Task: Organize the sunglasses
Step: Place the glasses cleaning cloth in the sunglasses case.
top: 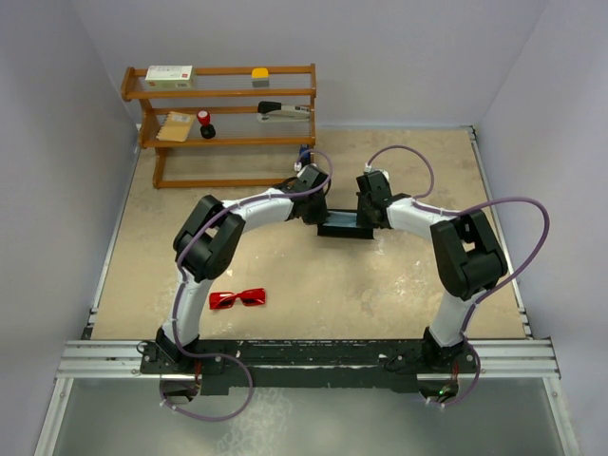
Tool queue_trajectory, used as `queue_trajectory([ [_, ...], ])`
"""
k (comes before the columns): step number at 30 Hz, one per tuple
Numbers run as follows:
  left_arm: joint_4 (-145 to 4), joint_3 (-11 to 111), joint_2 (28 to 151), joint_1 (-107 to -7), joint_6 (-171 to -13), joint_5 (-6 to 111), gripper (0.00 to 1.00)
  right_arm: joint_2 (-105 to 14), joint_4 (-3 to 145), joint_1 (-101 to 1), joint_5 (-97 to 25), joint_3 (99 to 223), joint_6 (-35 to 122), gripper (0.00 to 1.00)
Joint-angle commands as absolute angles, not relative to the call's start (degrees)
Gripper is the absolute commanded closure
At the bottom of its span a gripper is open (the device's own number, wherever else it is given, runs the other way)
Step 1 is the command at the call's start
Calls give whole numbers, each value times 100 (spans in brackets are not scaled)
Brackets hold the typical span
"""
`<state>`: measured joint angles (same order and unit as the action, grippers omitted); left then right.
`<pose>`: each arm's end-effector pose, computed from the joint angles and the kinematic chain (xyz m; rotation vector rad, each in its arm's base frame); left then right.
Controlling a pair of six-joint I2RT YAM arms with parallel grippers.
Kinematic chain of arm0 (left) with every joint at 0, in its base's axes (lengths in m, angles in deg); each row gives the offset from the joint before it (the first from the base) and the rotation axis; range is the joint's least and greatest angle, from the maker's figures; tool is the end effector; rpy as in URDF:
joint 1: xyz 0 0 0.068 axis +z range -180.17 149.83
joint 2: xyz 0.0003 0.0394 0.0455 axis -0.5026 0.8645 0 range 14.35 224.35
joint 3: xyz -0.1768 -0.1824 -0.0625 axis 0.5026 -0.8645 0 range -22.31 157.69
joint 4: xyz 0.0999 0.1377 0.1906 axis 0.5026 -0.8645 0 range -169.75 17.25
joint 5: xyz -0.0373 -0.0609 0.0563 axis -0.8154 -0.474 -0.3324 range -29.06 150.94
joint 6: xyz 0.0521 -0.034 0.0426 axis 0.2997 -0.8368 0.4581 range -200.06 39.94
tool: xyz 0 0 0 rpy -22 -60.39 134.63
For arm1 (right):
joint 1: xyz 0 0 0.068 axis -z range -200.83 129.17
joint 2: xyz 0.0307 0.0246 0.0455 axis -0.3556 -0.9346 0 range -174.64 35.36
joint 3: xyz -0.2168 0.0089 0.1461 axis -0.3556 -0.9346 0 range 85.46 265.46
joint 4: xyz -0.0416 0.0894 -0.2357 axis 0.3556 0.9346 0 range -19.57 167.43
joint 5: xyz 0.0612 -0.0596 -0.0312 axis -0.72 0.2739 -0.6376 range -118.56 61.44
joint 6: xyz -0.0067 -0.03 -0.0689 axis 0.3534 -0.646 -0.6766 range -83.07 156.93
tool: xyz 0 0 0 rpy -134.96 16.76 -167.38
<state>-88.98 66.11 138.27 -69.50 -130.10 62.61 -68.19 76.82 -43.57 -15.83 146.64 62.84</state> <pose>0.3688 -0.2998 0.1252 -0.2541 2.5691 -0.6032 0.3611 0.1361 0.1401 0.1667 2.3922 0.1278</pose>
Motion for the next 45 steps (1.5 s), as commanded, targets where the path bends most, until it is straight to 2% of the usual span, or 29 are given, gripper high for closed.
queue_trajectory([
  [1,-9205,6690,14045,-6954,-12965,6243,100,-6768,7583,-4342,-1442,14885,6199,100],
  [25,-9857,6734,13796,-6955,-12532,6805,100,-6611,7674,-4342,-1344,14824,6150,100],
  [39,-9575,6711,14085,-6945,-12859,6305,100,-6687,7723,-4358,-1412,14907,6132,100],
  [45,-9482,6272,13557,-6985,-12973,6499,100,-6368,7666,-4368,-1445,14677,6110,100],
])
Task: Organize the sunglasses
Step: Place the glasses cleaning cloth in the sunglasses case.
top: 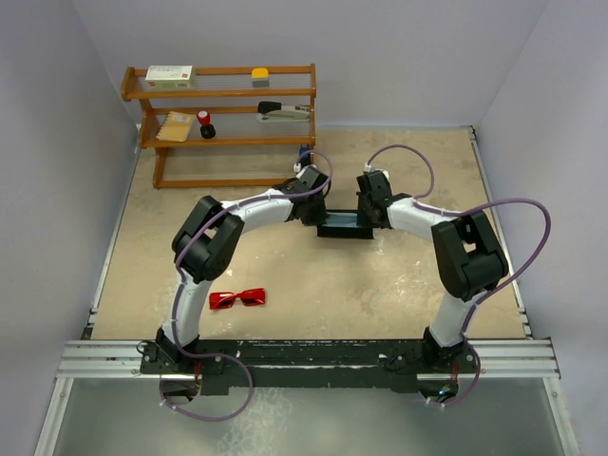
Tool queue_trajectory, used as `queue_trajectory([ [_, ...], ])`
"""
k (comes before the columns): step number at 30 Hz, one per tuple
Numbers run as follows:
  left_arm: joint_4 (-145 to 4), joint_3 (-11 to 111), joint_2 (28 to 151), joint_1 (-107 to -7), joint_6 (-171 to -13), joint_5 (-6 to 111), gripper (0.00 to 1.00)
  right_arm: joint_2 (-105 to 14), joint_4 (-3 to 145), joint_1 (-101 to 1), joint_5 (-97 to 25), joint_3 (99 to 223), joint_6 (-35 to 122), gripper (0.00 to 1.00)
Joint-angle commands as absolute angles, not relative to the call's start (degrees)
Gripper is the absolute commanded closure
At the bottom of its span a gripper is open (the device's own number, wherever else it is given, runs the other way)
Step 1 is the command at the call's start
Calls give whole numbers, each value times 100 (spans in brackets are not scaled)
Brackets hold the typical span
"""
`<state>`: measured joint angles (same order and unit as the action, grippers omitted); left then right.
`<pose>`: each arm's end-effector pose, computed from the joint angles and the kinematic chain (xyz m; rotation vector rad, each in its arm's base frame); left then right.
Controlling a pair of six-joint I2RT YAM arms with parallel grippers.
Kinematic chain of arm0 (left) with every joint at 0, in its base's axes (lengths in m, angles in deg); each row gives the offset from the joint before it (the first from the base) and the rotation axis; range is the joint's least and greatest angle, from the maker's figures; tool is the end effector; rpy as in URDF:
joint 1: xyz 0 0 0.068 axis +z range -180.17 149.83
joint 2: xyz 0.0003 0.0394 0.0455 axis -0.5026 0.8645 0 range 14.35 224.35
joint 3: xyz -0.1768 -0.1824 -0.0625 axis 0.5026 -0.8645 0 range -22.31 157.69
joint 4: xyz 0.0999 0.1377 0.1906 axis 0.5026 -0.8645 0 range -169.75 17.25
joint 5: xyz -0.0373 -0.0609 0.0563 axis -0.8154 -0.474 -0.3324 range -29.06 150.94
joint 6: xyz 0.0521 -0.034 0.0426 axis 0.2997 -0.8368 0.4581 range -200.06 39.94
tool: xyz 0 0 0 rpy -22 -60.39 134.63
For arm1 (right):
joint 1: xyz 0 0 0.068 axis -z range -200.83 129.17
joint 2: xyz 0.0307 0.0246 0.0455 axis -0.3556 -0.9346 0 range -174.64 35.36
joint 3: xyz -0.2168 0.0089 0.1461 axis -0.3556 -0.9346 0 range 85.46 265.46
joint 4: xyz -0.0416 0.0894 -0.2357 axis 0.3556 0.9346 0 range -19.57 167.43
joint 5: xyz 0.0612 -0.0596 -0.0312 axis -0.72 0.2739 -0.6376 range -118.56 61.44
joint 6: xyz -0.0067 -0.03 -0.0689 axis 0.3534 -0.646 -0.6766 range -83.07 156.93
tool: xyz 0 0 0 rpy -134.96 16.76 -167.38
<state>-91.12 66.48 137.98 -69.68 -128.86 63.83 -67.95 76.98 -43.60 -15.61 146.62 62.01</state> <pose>0.3665 -0.2980 0.1265 -0.2317 2.5818 -0.5536 0.3606 0.1358 0.1413 0.1505 2.3907 0.1175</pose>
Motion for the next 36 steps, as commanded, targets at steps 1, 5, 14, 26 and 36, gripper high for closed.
queue_trajectory([
  [1,-9475,6222,13509,-6989,-12984,6510,100,-6355,7662,-4375,-1449,14654,6110,100],
  [5,-9485,6164,13440,-7004,-13032,6472,100,-6365,7674,-4396,-1485,14653,6126,100],
  [14,-9512,6268,13462,-7015,-12969,6489,100,-6308,7720,-4463,-1531,14639,6152,100],
  [26,-9923,6653,13410,-7015,-12937,6575,100,-6106,7831,-4614,-1557,14496,6225,100],
  [36,-9929,6725,13317,-7016,-12963,6553,100,-6126,7839,-4734,-1538,14504,6259,100],
])
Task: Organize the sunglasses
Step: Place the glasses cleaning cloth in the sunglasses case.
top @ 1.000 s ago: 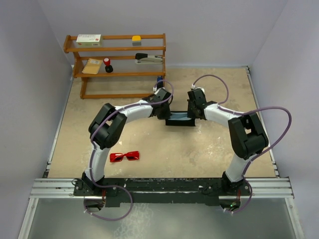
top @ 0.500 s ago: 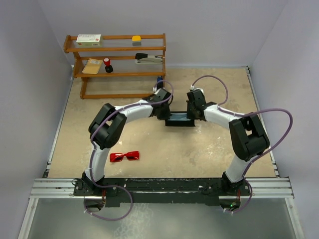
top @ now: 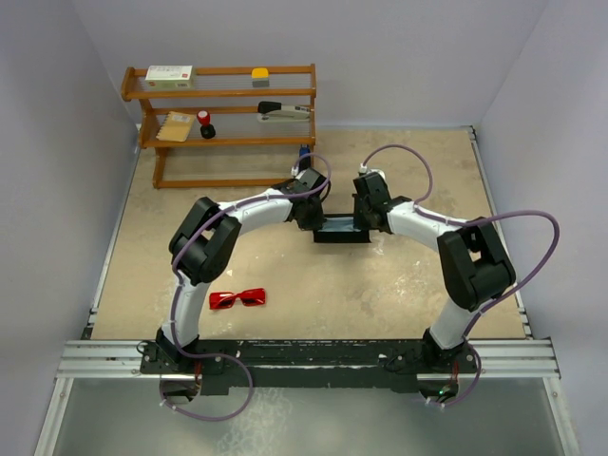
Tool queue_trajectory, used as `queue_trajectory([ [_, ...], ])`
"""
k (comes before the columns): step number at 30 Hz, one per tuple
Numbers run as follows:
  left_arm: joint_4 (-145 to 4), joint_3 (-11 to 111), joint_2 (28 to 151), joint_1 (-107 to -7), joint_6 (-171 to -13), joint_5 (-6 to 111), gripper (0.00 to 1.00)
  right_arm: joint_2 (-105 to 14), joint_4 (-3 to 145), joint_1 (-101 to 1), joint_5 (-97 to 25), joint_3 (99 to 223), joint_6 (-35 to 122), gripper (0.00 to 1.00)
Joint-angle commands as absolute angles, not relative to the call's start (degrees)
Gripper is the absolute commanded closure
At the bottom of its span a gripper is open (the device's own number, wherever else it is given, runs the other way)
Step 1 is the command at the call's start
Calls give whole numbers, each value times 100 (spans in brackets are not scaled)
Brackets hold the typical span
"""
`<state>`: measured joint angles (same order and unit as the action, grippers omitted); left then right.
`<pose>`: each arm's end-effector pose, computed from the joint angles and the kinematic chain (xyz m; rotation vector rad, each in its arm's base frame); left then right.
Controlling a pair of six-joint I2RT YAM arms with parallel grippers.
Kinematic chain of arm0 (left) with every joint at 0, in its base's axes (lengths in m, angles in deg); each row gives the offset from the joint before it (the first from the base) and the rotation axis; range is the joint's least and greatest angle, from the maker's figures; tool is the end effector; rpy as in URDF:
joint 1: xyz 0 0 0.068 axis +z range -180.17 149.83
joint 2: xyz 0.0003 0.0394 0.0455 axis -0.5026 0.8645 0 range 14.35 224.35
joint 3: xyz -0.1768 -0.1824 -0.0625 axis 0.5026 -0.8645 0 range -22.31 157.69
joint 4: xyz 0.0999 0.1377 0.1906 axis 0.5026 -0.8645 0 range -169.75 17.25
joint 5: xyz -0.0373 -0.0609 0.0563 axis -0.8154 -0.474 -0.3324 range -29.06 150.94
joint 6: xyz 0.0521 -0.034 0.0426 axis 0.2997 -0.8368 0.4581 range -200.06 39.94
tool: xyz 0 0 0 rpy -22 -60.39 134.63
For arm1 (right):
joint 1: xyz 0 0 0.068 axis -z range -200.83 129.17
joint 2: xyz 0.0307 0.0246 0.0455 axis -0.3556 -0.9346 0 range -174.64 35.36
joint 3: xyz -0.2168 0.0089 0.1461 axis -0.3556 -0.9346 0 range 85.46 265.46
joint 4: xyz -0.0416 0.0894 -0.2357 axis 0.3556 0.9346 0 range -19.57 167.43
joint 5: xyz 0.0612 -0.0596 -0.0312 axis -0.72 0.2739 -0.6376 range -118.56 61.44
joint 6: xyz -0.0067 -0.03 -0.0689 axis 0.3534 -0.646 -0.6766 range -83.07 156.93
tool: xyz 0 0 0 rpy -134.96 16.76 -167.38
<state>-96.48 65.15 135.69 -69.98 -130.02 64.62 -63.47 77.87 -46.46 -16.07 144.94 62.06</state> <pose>0.3534 -0.2892 0.1298 -0.2597 2.6429 -0.4839 0.3437 0.1496 0.1588 0.0922 2.3670 0.1677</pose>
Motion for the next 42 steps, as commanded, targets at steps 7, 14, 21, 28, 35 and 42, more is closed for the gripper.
queue_trajectory([
  [7,-9976,6779,13285,-7013,-12965,6578,100,-6043,7894,-4809,-1546,14428,6310,100],
  [14,-9929,6777,13282,-7015,-12994,6497,100,-6002,7879,-4842,-1496,14338,6339,100],
  [21,-9865,6826,13440,-7014,-12926,6471,100,-6064,7826,-4841,-1380,14328,6362,100],
  [28,-10111,7015,13526,-6914,-12587,6540,100,-6018,7797,-4869,-1327,14272,6427,100],
  [35,-10139,7144,13489,-6907,-12749,6229,100,-6098,7816,-4869,-1230,14387,6416,100],
  [42,-9981,6962,13401,-6917,-13020,6048,100,-6126,7863,-4869,-1276,14525,6363,100],
])
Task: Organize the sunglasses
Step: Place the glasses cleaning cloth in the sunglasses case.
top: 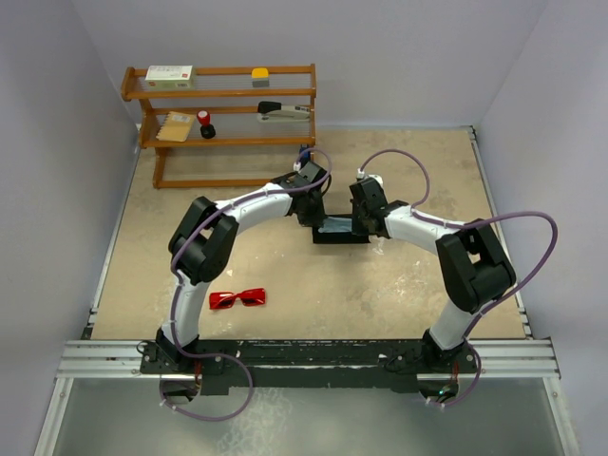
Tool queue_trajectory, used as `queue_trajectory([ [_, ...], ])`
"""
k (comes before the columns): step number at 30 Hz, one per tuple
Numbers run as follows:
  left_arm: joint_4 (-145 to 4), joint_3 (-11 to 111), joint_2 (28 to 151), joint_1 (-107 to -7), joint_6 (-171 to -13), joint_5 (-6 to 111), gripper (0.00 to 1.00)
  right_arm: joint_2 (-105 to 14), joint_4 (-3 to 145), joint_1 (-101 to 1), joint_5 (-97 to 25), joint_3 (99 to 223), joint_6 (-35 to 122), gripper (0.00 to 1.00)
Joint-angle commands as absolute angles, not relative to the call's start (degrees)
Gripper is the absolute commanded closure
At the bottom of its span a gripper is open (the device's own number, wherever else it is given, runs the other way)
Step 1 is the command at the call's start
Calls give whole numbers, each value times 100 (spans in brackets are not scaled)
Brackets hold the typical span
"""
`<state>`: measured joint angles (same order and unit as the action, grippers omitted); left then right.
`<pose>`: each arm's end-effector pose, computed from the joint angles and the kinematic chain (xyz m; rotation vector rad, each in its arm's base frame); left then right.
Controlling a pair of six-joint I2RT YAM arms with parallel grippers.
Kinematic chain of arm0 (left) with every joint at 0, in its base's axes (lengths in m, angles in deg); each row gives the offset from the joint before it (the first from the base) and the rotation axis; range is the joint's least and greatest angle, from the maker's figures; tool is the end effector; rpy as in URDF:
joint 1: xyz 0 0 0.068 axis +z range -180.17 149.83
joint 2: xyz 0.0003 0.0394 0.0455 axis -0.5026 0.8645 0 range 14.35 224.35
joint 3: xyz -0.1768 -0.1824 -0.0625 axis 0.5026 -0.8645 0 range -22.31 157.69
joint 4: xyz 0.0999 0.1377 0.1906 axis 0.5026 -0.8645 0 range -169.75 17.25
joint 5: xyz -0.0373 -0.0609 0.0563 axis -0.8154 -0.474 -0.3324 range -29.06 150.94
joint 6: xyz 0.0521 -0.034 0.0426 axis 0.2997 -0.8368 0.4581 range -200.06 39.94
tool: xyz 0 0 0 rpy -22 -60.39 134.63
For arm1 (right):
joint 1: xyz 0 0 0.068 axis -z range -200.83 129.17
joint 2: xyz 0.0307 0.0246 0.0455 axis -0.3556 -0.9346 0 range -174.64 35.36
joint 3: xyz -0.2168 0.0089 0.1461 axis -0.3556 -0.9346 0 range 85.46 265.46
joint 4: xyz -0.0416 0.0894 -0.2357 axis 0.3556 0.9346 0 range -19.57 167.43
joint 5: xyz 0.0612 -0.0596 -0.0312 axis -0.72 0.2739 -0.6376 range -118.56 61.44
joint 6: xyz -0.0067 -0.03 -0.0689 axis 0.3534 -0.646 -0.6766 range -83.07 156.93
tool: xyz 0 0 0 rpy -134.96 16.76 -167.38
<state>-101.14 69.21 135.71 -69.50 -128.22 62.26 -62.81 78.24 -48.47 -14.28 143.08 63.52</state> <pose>0.3573 -0.2909 0.1454 -0.2153 2.6720 -0.5052 0.3319 0.1560 0.1524 0.0916 2.3839 0.1473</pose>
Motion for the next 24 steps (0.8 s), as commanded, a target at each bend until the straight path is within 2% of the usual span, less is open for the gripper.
queue_trajectory([
  [1,-9982,6937,13369,-6915,-13024,6067,100,-6104,7873,-4863,-1274,14538,6338,100],
  [14,-9753,6515,13471,-6914,-13014,6379,100,-6186,7877,-4869,-1239,14620,6265,100],
  [24,-9736,6792,13773,-6902,-12862,6547,100,-6346,7879,-4869,-1221,14754,6218,100],
])
